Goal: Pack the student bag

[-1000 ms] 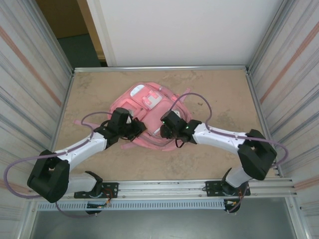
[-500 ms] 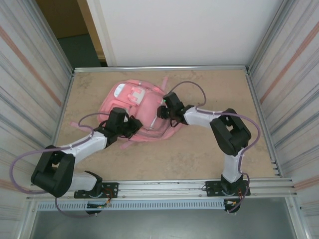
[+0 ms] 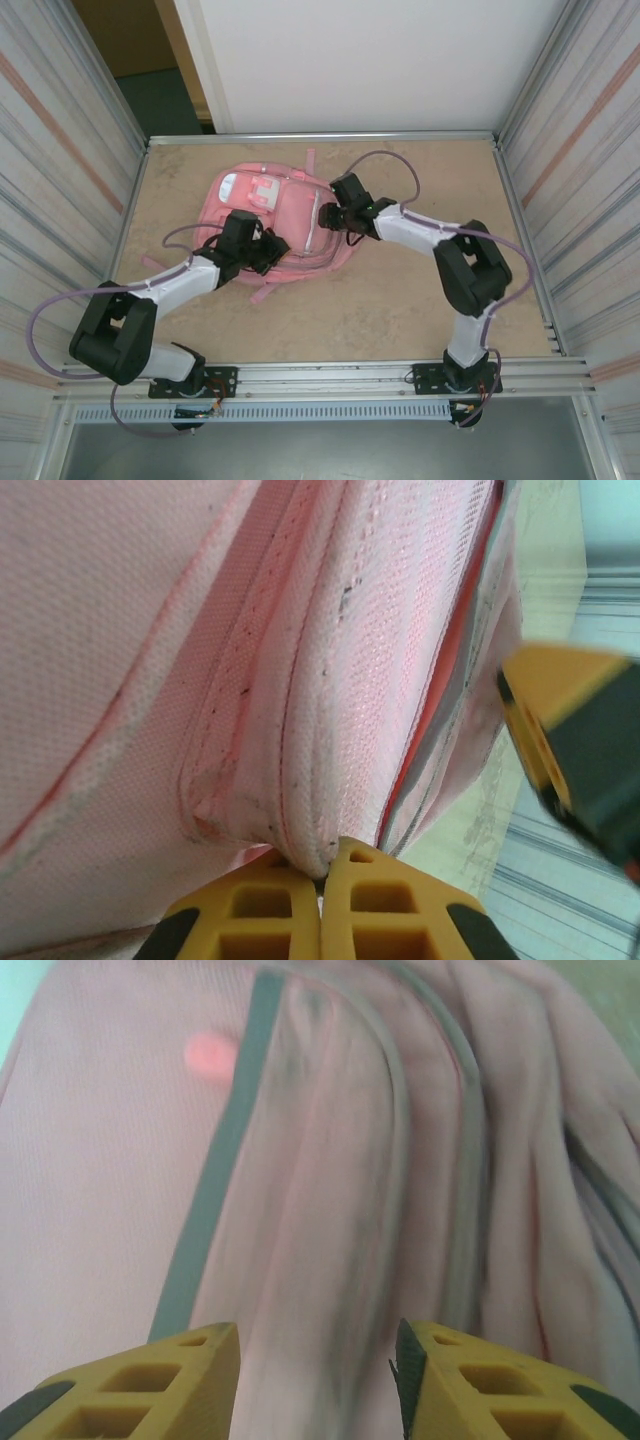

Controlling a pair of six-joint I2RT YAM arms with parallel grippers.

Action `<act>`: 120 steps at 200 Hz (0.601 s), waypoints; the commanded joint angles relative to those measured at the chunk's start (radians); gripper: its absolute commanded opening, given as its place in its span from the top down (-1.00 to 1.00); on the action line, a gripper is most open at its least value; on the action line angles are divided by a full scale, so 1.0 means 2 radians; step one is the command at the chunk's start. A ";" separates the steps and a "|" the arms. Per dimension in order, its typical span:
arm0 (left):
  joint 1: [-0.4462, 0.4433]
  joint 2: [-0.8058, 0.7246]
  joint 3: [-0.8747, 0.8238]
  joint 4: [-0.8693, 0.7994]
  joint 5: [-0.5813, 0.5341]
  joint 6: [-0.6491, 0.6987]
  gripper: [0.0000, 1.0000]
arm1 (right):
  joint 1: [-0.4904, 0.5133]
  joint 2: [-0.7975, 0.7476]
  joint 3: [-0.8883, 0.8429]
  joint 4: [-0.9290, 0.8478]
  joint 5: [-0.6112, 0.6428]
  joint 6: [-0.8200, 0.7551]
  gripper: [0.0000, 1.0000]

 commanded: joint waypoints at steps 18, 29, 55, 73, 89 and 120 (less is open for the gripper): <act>-0.008 0.000 0.010 0.019 0.024 -0.016 1.00 | 0.093 -0.086 -0.038 -0.132 0.064 0.183 0.04; -0.007 -0.003 -0.004 0.044 0.027 -0.038 1.00 | 0.119 -0.082 -0.026 -0.139 0.070 0.229 0.04; -0.006 -0.003 -0.016 0.071 0.041 -0.057 1.00 | 0.162 -0.057 -0.010 -0.084 0.096 0.296 0.02; -0.006 -0.003 -0.012 0.059 0.042 -0.056 1.00 | 0.170 -0.027 0.026 -0.090 0.132 0.311 -0.02; -0.006 -0.009 -0.017 0.062 0.042 -0.060 1.00 | 0.170 -0.005 0.044 -0.098 0.147 0.320 -0.04; -0.014 -0.024 -0.016 0.042 0.014 -0.053 1.00 | 0.161 0.017 0.022 -0.078 0.141 0.370 0.00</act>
